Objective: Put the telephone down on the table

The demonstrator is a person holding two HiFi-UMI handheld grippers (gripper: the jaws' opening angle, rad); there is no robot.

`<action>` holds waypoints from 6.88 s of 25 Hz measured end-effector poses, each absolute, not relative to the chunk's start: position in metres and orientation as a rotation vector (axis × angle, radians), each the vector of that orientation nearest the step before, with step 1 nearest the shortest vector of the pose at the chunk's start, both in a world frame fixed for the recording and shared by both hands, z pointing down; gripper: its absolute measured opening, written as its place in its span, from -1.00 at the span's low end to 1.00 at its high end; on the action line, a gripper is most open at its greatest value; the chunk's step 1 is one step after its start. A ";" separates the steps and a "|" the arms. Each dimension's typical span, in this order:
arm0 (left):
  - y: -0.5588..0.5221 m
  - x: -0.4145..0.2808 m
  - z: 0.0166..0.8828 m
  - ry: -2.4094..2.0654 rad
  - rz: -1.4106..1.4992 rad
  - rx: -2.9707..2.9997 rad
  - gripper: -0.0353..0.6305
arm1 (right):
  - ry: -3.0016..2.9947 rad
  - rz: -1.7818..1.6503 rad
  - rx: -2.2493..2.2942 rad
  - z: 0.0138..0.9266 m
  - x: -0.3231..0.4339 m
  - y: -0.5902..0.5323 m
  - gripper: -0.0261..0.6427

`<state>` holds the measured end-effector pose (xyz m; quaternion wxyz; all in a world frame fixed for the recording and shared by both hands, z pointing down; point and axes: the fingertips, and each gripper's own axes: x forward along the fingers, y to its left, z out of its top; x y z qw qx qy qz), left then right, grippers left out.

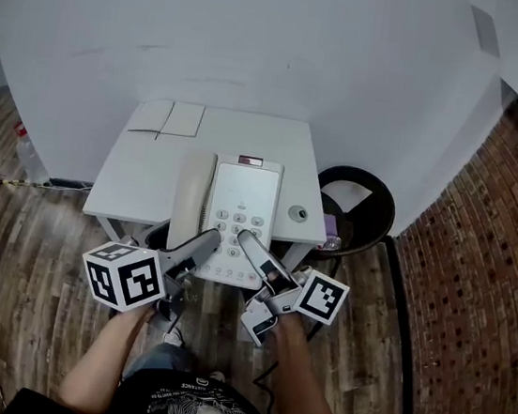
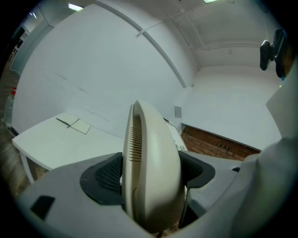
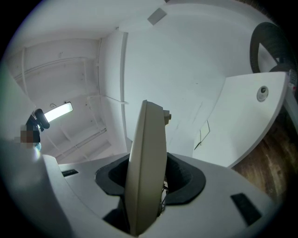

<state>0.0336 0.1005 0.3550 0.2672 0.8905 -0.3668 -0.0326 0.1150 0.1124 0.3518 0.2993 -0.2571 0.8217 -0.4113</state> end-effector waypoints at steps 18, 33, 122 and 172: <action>-0.053 0.017 0.376 -1.019 -0.112 2.359 0.18 | 2.245 -1.151 -0.688 0.371 0.097 -0.043 -0.38; -0.245 -0.012 0.401 -0.974 -0.015 2.289 0.18 | 2.200 -1.267 -0.769 0.396 0.066 -0.234 -0.38; -0.393 0.040 0.617 -1.040 0.337 1.994 0.18 | 2.373 -1.775 -1.506 0.619 0.123 -0.393 -0.03; -0.348 -0.082 0.354 -1.280 0.133 2.604 -0.77 | 2.517 -0.535 -1.914 0.357 0.108 -0.305 -0.90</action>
